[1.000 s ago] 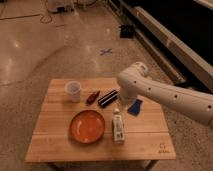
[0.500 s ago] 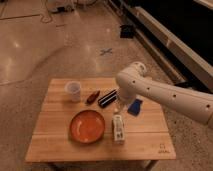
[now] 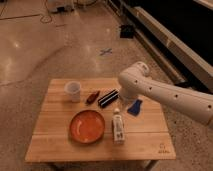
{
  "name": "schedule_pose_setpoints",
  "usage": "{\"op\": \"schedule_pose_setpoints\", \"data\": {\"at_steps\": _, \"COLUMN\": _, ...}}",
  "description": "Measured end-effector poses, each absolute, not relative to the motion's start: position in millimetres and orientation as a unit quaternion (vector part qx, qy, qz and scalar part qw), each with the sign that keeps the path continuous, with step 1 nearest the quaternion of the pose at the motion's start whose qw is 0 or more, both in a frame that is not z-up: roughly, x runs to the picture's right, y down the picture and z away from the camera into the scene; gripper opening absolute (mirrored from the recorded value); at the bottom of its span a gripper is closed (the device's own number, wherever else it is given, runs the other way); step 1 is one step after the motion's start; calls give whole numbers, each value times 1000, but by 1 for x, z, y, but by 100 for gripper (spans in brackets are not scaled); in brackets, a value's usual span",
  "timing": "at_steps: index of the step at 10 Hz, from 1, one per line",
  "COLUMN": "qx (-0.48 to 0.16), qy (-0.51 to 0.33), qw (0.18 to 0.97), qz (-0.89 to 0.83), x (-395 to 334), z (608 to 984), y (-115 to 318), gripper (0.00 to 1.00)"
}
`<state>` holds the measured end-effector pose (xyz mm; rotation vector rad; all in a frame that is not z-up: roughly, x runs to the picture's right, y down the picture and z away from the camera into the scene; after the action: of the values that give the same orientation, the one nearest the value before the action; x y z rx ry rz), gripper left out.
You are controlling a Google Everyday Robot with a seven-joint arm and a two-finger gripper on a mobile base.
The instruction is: Pick up the ceramic bowl
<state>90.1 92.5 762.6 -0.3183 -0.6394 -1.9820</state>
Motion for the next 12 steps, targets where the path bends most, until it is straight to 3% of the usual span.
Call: {"op": "schedule_pose_setpoints", "data": {"at_steps": 12, "qx": -135, "qy": -264, "qw": 489, "qz": -820, "x": 103, "z": 763, "y": 90, "gripper": 45}}
